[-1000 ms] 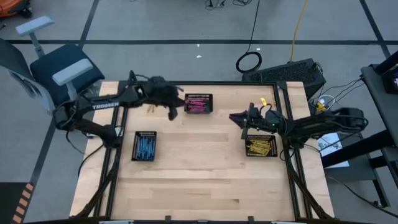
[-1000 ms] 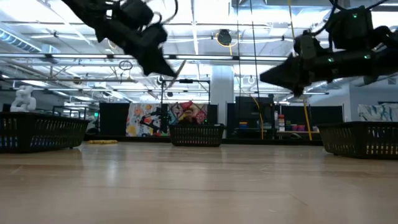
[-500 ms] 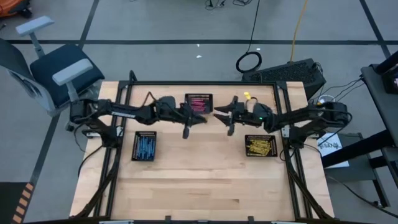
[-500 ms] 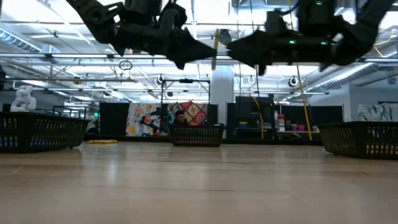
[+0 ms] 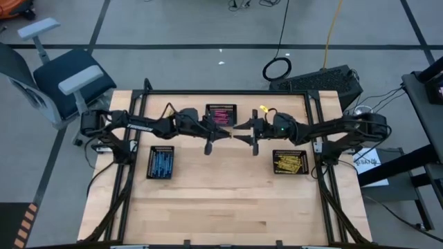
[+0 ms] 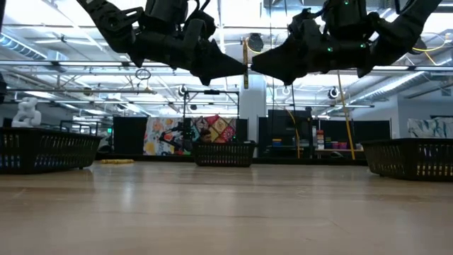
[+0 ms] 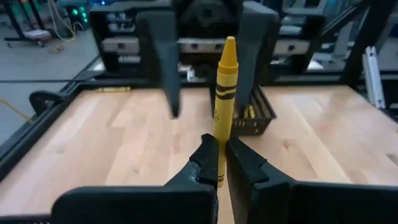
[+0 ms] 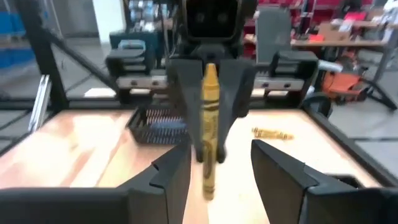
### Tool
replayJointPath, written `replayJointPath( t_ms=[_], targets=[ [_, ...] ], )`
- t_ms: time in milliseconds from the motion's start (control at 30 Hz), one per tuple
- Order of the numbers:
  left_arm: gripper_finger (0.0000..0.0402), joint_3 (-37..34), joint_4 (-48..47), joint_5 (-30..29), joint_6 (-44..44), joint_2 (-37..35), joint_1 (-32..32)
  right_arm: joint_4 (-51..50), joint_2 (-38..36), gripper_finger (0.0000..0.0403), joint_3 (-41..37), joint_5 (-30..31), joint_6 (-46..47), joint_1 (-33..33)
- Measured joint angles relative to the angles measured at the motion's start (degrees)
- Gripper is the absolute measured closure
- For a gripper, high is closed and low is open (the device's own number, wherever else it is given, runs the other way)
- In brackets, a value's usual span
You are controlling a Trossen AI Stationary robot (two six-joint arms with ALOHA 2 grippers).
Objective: Sort crayons
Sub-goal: Put the yellow crayon into the bottom right black bin
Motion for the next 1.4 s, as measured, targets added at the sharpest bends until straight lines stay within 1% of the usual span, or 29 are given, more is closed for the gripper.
replayJointPath(
  t_ms=[100, 200, 333, 467, 600, 733, 800, 967, 1067, 1200, 1400],
  targets=[
    [0.0391, 0.00, -1.31, -0.06, 0.16, 0.04, -0.07, -3.59, -2.21, 0.0245, -0.02, -0.26, -0.93, 0.02],
    [0.0391, 0.00, -0.99, -0.05, 0.36, 0.00, -0.08, -3.04, -2.67, 0.0246, -0.02, -0.80, -0.56, 0.02],
    [0.0391, 0.00, -0.95, -0.26, 0.36, 0.02, -0.04, -1.06, -1.59, 0.0247, -0.02, -1.01, 2.49, 0.02],
    [0.0391, 0.00, -0.87, -1.44, 0.38, 0.02, -0.06, -0.46, -0.54, 0.0247, -0.02, -1.15, 2.99, 0.45],
    [0.0391, 0.00, -0.87, -1.69, 0.38, 0.02, -0.04, 4.18, 1.41, 0.0248, -0.02, -1.04, 3.37, 1.30],
    [0.0391, 0.00, -0.85, -1.69, 0.38, 0.02, -0.09, 6.90, 3.02, 0.0248, -0.02, 2.49, 4.86, 1.25],
    [0.0391, 0.00, -0.85, -1.69, 0.37, 0.02, -0.13, 7.05, 3.36, 0.0248, 0.11, 3.82, 5.46, 1.20],
    [0.0391, 0.00, -0.57, -1.67, 0.38, 0.02, -0.33, 6.23, 4.69, 0.0248, 2.24, 2.35, 5.69, 1.68],
    [0.0391, 0.00, -0.48, -1.67, 0.39, 0.02, -0.35, 4.99, 5.14, 0.0251, 3.40, 1.94, 4.30, 2.12],
    [0.0391, 0.00, -0.61, -1.67, 0.38, 0.02, -0.39, 4.14, 4.83, 0.0281, 3.83, 1.97, 3.09, 2.27],
    [0.0387, 0.02, -0.94, -2.06, 0.36, 0.02, -0.39, 3.27, 4.59, 0.0362, 3.82, 2.12, 2.76, 2.30]
  ],
)
